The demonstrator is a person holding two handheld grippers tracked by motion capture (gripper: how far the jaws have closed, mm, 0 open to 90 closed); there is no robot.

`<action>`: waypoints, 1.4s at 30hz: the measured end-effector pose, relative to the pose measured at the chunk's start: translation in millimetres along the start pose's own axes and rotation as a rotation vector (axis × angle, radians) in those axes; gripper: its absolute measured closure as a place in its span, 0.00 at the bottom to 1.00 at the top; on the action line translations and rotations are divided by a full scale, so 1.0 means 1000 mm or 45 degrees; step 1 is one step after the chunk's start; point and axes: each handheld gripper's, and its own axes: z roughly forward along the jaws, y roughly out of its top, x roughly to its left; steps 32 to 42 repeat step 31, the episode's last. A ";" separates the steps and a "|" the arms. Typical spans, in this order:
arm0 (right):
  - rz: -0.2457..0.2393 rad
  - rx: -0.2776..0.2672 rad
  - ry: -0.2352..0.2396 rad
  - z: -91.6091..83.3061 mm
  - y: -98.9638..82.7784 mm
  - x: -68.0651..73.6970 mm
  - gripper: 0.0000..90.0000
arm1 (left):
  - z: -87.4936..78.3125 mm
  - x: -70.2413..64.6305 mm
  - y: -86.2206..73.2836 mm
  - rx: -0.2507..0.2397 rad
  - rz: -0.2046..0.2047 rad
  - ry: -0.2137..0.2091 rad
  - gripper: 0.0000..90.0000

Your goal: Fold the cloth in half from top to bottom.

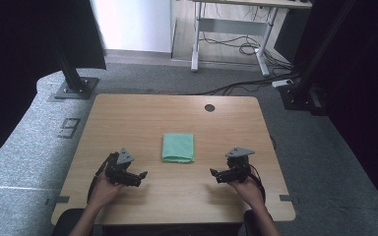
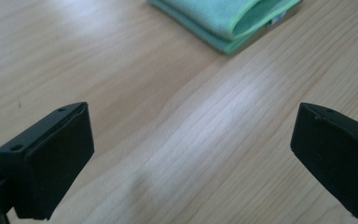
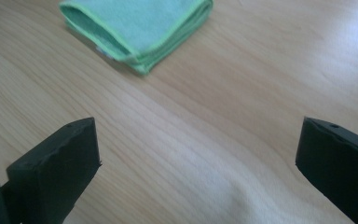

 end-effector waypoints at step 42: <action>0.045 0.092 -0.061 0.021 -0.044 -0.007 0.00 | 0.019 0.008 -0.027 0.111 -0.094 -0.015 0.00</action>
